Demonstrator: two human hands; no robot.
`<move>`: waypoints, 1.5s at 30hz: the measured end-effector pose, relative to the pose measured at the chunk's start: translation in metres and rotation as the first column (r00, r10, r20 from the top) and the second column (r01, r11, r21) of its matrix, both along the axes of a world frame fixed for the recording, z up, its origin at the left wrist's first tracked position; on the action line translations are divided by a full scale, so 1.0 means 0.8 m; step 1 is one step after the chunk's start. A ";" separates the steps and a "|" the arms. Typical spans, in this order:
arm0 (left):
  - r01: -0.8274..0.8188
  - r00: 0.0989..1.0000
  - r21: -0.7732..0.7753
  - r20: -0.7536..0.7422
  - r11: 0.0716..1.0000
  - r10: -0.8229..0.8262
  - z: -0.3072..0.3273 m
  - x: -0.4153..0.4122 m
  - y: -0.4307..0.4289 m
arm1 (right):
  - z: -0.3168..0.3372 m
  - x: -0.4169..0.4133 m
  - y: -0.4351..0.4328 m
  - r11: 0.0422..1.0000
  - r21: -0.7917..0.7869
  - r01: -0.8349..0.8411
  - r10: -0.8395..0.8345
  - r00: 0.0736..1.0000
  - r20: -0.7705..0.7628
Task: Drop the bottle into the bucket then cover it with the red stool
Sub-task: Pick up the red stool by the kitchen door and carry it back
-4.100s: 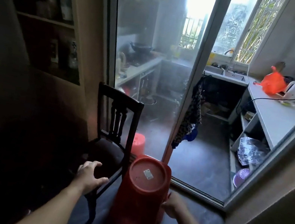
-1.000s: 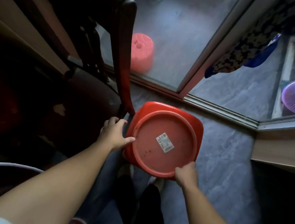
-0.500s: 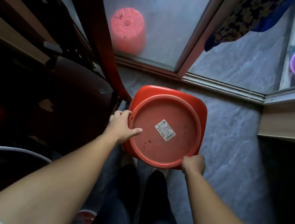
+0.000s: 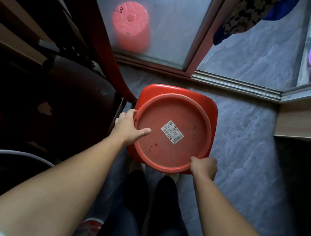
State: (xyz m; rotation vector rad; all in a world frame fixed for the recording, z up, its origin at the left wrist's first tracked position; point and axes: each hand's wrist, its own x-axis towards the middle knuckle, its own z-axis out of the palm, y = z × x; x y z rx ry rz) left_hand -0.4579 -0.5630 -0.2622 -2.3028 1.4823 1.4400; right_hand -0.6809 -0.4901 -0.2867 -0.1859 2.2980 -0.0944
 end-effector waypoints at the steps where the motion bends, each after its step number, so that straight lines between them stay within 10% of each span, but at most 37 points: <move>1: -0.003 1.000 -0.002 0.001 1.000 0.003 0.000 0.001 0.001 | 0.001 0.000 0.000 1.000 -0.006 0.005 -0.005 1.000 0.002; 19: -0.219 0.956 -0.101 -0.220 0.971 0.193 0.092 0.033 0.012 | 0.122 -0.007 0.020 0.850 -0.317 0.420 -0.239 0.845 0.478; 45: -0.615 0.634 -0.192 -0.698 0.765 0.335 0.368 0.015 0.248 | 0.386 -0.067 0.158 0.726 -0.614 0.310 0.263 0.700 0.664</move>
